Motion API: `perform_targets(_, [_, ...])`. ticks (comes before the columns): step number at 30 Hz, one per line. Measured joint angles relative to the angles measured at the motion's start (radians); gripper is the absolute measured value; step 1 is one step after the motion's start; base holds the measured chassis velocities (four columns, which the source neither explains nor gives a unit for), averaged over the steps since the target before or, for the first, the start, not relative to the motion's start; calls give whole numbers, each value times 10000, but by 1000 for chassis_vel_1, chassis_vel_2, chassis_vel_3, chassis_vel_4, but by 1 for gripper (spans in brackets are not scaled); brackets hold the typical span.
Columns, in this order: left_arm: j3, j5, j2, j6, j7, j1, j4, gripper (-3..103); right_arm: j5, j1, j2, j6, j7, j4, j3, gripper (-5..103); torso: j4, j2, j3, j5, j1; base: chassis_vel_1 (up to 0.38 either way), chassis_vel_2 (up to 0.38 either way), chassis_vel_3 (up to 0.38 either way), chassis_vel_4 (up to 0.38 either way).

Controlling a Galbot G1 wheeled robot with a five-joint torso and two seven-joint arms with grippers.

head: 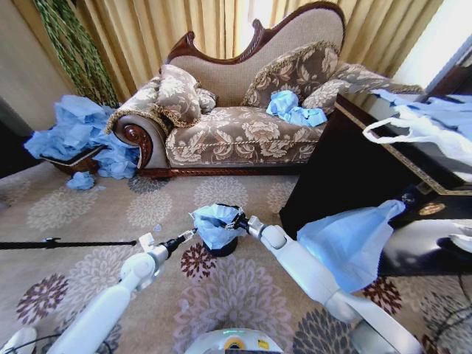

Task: Place a garbage bag over the trash bin.

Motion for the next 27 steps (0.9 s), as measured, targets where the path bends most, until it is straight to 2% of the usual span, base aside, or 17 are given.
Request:
perform_targets(3, [58, 17, -30, 14, -68, 149, -244, 99, -145, 59, 93, 41, 92, -122, -1, 79, 1, 0, 0, 1, 0, 0, 0, 0, 0])
perform_targets(6, [113, 82, -81, 16, -93, 256, -336, 98, -164, 101, 117, 36, 139, -145, -28, 73, -1, 0, 0, -2, 0, 0, 0, 0, 0])
perform_targets(9, [184, 205, -176, 18, -104, 409, -472, 97, -180, 194, 154, 29, 193, -235, -38, 57, 2, 0, 0, -1, 0, 0, 0, 0, 0])
perform_targets(10, [184, 205, -176, 18, -104, 409, -472, 97, -180, 194, 154, 29, 193, -235, -38, 57, 2, 0, 0, -1, 0, 0, 0, 0, 0])
perform_targets(12, [257, 303, -253, 21, -105, 453, -560, 97, -168, 254, 154, 17, 233, -265, -68, 46, 1, 0, 0, -1, 0, 0, 0, 0, 0])
perform_targets(14, [276, 331, -282, 21, -106, 452, -570, 97, -164, 265, 156, 16, 242, -273, -72, 46, 1, 0, 0, 0, 0, 0, 0, 0, 0])
perform_targets(15, [342, 409, -354, 21, -112, 429, -574, 96, -151, 295, 172, 16, 270, -295, -79, 40, 0, 0, 0, 0, 0, 0, 0, 0, 0])
perform_targets(16, [419, 497, -425, 21, -115, 385, -567, 96, -121, 322, 198, 16, 305, -319, -87, 30, 0, 0, 0, 0, 0, 0, 0, 0, 0])
perform_targets(18, [501, 607, -505, 21, -115, 329, -522, 96, -92, 356, 236, 24, 345, -353, -92, 30, 0, 0, 0, 0, 0, 0, 0, 0, 0])
perform_targets(20, [675, 806, -683, 22, -115, 167, -357, 96, -46, 443, 366, 71, 436, -453, -85, 19, 1, 0, 0, 0, 0, 0, 0, 0, 0])
perform_targets(21, [675, 806, -683, 22, -115, 167, -357, 96, -46, 443, 366, 71, 436, -453, -85, 19, 1, 0, 0, 0, 0, 0, 0, 0, 0])
perform_targets(24, [933, 1150, -968, -6, -116, -189, 110, 96, 93, 609, 496, 112, 488, -537, -70, 3, 1, 0, 0, -1, 0, 0, 0, 0, 0])
perform_targets(27, [1095, 1301, -1132, -51, -113, -438, 463, 94, 228, 749, 551, 111, 532, -614, -91, 1, 0, 0, 0, -1, 0, 0, 0, 0, 0])
